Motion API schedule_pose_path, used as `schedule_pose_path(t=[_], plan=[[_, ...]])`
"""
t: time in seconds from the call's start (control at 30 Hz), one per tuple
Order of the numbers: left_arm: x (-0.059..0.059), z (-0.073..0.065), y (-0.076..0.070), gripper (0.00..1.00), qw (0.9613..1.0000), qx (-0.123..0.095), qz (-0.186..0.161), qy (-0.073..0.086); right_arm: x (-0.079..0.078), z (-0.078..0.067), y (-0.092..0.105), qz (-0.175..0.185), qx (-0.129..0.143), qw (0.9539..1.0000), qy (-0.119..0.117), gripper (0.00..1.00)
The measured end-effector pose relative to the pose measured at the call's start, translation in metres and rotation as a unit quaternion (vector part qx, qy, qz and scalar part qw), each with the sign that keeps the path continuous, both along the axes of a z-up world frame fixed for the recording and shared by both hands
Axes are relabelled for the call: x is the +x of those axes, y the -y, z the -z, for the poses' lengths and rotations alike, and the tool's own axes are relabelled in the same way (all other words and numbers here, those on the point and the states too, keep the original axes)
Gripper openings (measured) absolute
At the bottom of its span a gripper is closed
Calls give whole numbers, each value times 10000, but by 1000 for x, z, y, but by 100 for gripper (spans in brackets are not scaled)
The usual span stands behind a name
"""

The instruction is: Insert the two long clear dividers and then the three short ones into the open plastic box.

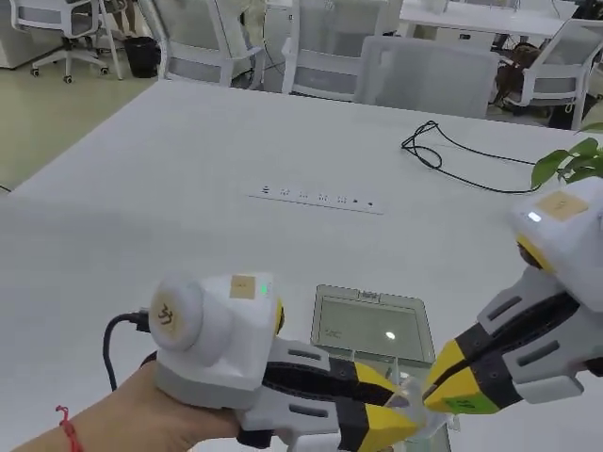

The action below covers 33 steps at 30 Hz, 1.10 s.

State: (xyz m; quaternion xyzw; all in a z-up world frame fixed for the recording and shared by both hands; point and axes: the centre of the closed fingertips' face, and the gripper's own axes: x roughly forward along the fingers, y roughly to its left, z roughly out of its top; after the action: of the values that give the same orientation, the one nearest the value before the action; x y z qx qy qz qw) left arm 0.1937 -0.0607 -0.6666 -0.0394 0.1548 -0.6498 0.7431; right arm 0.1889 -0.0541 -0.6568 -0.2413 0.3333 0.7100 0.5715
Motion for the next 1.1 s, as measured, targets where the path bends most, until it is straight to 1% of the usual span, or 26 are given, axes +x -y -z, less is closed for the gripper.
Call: schedule_pose_path(t=[0.13, 0.2, 0.4, 0.47, 0.6, 0.63, 0.7, 0.77, 0.83, 0.87, 0.93, 0.97, 1.0, 1.07, 1.1], plan=[[2, 3, -5, 16, 9999, 74, -78, -10, 4, 0, 1, 57, -26, 10000, 70, 3], [3, 4, -7, 18, 9998, 121, -122, 26, 5, 1, 2, 83, -45, 9999, 99, 3], [7, 10, -15, 24, 9994, 259, -247, 37, 10, 2, 4, 163, -114, 9996, 211, 3], [9, 12, -19, 27, 9990, 299, -316, 62, 15, 3, 4, 240, -126, 9993, 252, 3], [12, 15, -24, 34, 9984, 366, -436, 21, 22, 6, 4, 326, -157, 9988, 331, 3], [13, 16, -26, 36, 9981, 393, -479, 6, 27, 8, 6, 356, -165, 9986, 354, 3], [16, 19, -30, 40, 9974, 456, -550, 23, 33, 11, 6, 382, -200, 9982, 419, 3], [17, 21, -32, 44, 9969, 505, -596, 1, 37, 14, 5, 422, -212, 9978, 455, 3], [20, 23, -35, 48, 9962, 558, -667, 38, 41, 16, 3, 445, -205, 9977, 473, 3], [21, 25, -37, 49, 9957, 597, -709, 8, 43, 18, 2, 458, -205, 9975, 495, 3], [23, 27, -40, 53, 9957, 561, -742, -22, 48, 22, 1, 476, -214, 9972, 530, 3], [23, 28, -41, 55, 9954, 586, -764, -26, 50, 24, 0, 487, -219, 9971, 542, 3], [24, 29, -42, 57, 9950, 623, -779, -12, 55, 28, 1, 496, -234, 9969, 557, 3], [26, 33, -44, 64, 9940, 733, -811, 85, 62, 34, 1, 510, -241, 9968, 570, 3], [27, 35, -45, 67, 9936, 749, -844, 84, 63, 35, 0, 524, -240, 9967, 569, 3]])
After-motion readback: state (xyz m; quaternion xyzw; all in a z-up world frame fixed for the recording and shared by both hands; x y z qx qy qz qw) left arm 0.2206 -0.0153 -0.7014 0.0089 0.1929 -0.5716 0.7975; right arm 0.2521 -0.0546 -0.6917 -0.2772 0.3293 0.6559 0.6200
